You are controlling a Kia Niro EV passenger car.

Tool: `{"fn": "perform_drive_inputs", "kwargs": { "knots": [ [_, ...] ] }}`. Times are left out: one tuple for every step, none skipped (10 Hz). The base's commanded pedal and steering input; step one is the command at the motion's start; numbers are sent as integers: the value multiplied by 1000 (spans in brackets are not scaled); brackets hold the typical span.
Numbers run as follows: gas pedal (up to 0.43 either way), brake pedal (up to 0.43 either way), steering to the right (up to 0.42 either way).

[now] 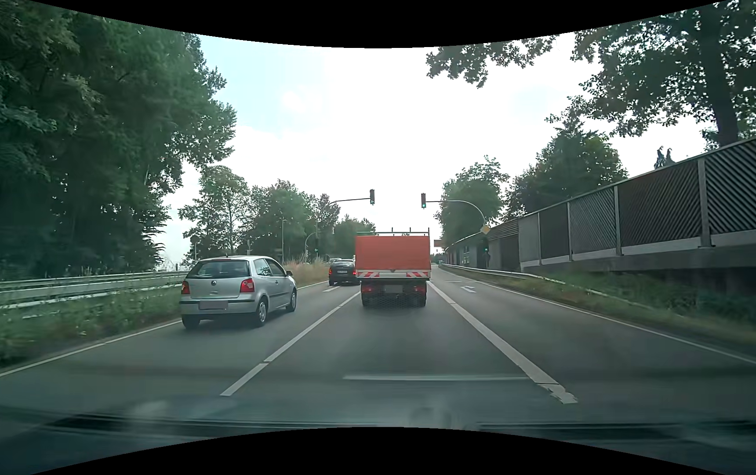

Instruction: Follow the waypoints while adhering to traffic rules and regulations

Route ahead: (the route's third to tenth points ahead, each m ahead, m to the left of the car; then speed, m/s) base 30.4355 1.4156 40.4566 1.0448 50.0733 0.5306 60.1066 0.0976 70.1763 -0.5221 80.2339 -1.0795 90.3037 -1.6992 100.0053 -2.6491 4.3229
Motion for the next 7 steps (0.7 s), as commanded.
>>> {"fn": "perform_drive_inputs", "kwargs": {
  "knots": [
    [311, 0, -2],
    [319, 0, -2],
    [319, 0, -2],
    [319, 0, -2],
    [319, 0, -2],
    [319, 0, -2],
    [319, 0, -2]
  ]
}}
